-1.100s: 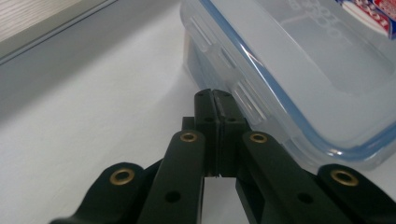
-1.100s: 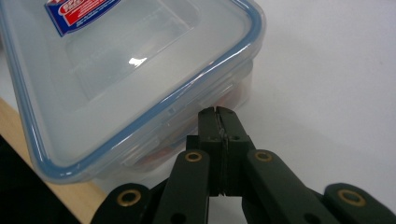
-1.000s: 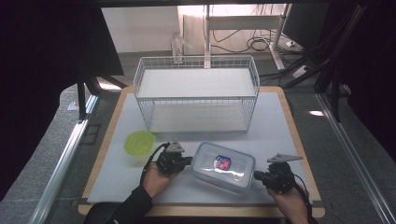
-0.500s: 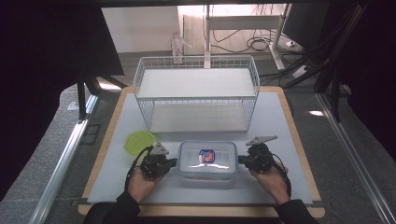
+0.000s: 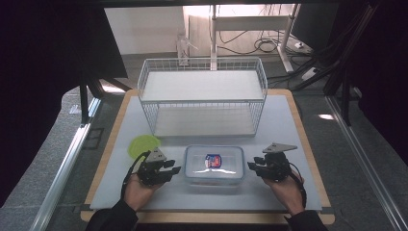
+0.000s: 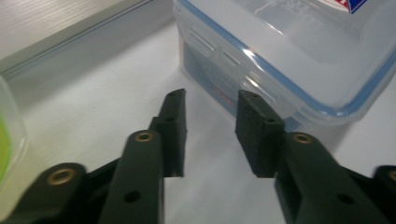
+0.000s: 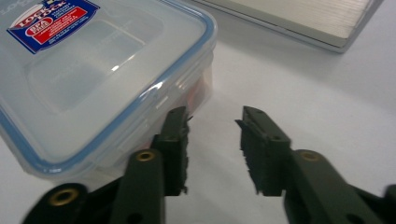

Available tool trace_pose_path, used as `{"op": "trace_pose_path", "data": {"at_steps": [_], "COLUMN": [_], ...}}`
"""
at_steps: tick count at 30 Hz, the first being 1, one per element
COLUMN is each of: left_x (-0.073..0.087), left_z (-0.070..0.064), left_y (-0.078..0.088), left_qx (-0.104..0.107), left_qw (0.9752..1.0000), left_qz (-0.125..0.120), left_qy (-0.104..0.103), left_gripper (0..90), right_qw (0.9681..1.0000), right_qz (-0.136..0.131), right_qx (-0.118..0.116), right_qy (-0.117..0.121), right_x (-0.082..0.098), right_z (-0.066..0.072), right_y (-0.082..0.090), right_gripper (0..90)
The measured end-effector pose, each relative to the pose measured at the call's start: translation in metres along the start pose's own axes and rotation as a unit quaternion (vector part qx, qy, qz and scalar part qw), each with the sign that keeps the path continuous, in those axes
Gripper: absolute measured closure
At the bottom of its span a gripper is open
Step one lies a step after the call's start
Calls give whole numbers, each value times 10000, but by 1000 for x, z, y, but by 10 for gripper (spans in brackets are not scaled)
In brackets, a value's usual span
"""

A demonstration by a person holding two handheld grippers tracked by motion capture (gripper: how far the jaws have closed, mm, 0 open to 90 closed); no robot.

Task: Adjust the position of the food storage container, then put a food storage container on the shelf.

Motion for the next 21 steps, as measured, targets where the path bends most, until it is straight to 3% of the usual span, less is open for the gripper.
{"op": "trace_pose_path", "data": {"at_steps": [4,8,16,21], "left_x": [2,6,7,3], "left_z": [-1,0,3,3], "left_y": [5,11,10,9], "left_qx": [-104,-59,92,51], "left_qw": [9998,9996,9993,9989], "left_qz": [-90,-226,-360,-458], "left_qy": [-141,-169,-84,-92], "left_gripper": [503,344,200,128], "right_qw": [10000,9997,9994,9991], "right_qz": [-33,-213,-306,-367], "right_qx": [60,75,-33,-106], "right_qy": [35,-53,-149,-209], "right_x": [1,2,9,6], "right_z": [-1,-3,-4,-3], "right_y": [5,15,19,18], "right_gripper": [535,394,249,169]}}
Point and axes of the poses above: each handheld gripper's, and its own axes: y roughly backward along the jaws, x roughly out of its underside, z roughly to its left, the point moved 6 cm from there along -y, roughly forward along the jaws, and after that the axes turned 4 degrees about -x, right-handed, at the moved point
